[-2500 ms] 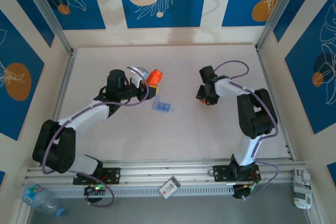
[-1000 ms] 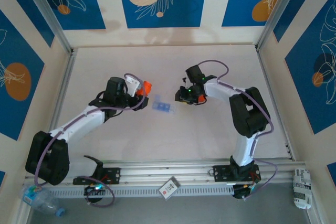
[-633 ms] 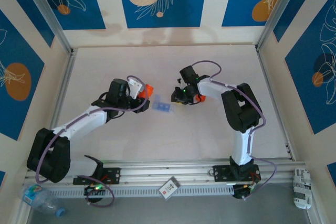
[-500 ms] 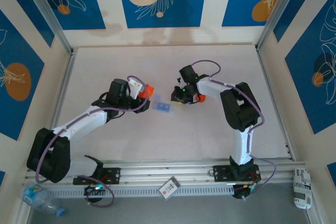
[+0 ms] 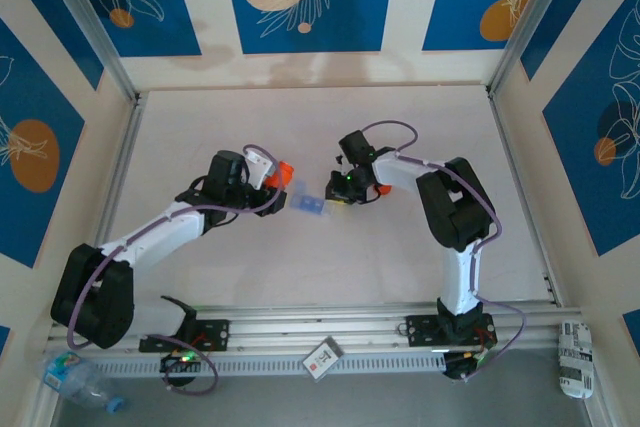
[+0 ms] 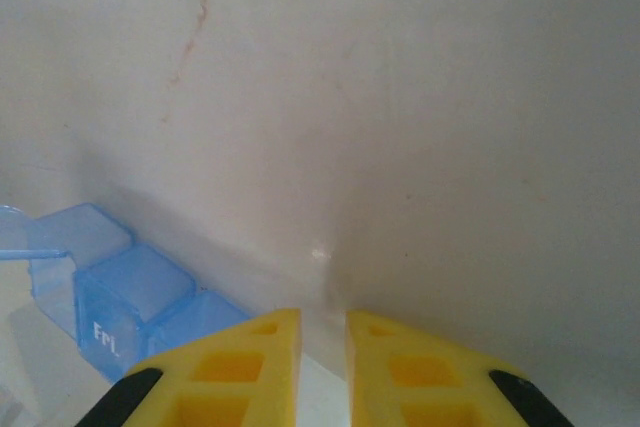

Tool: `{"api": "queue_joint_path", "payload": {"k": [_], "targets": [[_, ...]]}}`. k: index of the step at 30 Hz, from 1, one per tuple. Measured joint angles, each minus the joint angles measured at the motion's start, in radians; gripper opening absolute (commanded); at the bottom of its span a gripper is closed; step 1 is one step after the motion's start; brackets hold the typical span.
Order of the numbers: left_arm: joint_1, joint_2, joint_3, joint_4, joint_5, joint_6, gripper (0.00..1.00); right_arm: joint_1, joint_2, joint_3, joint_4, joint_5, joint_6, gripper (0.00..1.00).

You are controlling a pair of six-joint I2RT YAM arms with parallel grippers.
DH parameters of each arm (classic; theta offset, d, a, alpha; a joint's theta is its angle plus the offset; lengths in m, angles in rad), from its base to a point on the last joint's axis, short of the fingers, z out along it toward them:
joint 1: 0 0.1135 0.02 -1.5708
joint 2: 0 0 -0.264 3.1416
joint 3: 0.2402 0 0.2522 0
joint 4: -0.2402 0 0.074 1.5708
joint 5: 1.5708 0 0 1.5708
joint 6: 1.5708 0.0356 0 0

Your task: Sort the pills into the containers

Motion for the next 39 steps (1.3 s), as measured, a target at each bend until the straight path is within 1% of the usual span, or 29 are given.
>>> {"api": "queue_joint_path", "payload": {"k": [8,10,12,15,17,20,22,26,39], "targets": [[0.0,0.0,0.0,0.0,0.0,0.0,0.0,0.025,-0.044,-0.036,0.021,-0.01,0.015,0.21],[0.0,0.004,0.0,0.0,0.0,0.0,0.0,0.027,-0.055,-0.039,0.026,-0.011,0.018,0.24],[0.0,0.01,0.0,-0.004,0.0,0.001,0.0,0.026,-0.067,-0.045,0.028,-0.011,0.024,0.32],[0.0,0.022,0.005,-0.028,0.002,0.001,0.0,0.019,-0.101,-0.065,0.03,-0.003,0.028,0.5],[-0.002,0.032,0.013,-0.048,0.002,0.001,0.0,0.012,-0.131,-0.076,0.027,0.006,0.026,0.57],[-0.005,0.052,0.031,-0.081,0.004,0.005,0.0,0.008,-0.174,-0.081,0.02,0.027,0.015,0.64],[-0.006,0.064,0.043,-0.101,0.005,0.01,0.0,0.007,-0.195,-0.084,0.021,0.043,-0.001,0.66],[-0.014,0.081,0.055,-0.138,0.005,0.022,0.0,0.013,-0.212,-0.098,0.016,0.072,-0.041,0.67],[-0.033,0.149,0.109,-0.24,0.0,0.051,0.0,0.083,-0.192,-0.102,-0.036,0.179,-0.137,0.67]]}}
